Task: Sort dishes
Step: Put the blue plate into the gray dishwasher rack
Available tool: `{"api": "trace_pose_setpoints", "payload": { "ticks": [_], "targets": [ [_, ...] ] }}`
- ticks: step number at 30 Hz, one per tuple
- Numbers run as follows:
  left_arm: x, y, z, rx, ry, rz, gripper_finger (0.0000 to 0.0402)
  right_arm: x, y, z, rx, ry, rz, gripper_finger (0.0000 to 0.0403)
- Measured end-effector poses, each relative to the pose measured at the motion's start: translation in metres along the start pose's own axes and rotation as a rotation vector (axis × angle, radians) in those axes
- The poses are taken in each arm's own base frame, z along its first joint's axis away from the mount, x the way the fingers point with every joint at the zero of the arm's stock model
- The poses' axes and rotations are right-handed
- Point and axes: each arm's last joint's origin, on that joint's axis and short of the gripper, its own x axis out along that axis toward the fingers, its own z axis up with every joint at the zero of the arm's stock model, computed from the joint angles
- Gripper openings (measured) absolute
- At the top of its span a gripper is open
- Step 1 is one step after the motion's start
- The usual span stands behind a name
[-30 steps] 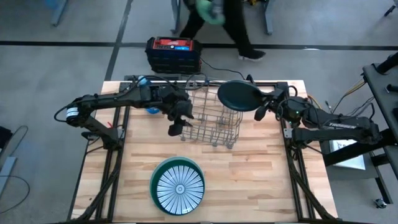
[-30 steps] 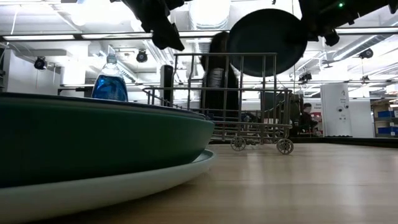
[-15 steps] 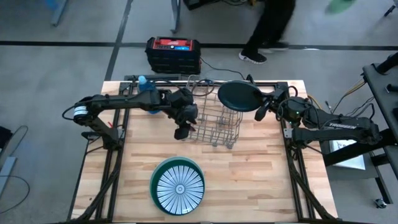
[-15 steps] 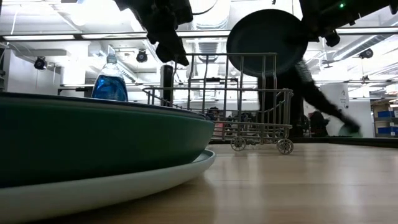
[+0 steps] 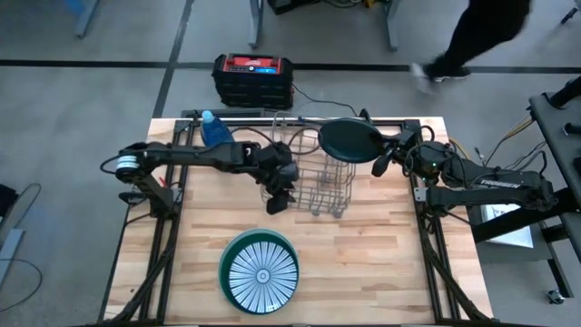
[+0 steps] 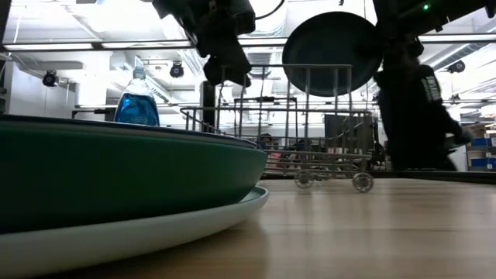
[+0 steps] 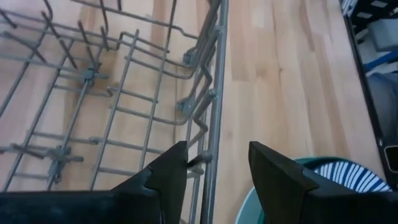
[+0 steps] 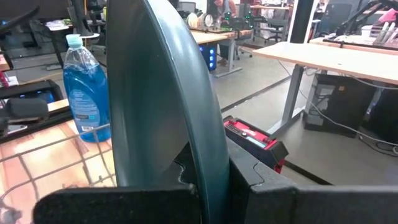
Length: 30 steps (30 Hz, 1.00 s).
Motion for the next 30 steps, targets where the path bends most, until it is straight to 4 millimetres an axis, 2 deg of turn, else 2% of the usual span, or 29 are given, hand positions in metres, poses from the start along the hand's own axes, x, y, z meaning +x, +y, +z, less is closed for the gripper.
{"api": "trace_pose_setpoints", "payload": {
  "ticks": [8,14,19,23,30],
  "targets": [
    [0.011,-0.004,0.019,0.009,-0.184,-0.026,0.0155,-0.001,-0.001,0.0,-0.005,-0.003,-0.007,0.0018],
    [0.013,-0.003,0.016,0.004,-0.16,0.003,0.0155,-0.001,-0.001,0.0,0.011,-0.005,-0.008,0.0018],
    [-0.006,-0.008,0.015,0.043,-0.163,0.009,0.0155,-0.003,-0.002,-0.001,0.007,0.005,-0.022,0.0018],
    [-0.022,-0.012,0.013,0.053,-0.153,0.026,0.0155,-0.002,-0.005,-0.014,-0.008,0.112,-0.115,0.0018],
    [-0.052,-0.012,-0.01,0.004,0.018,0.229,0.0155,0.003,-0.003,-0.02,-0.013,0.164,-0.165,0.0017]
  ]
}}
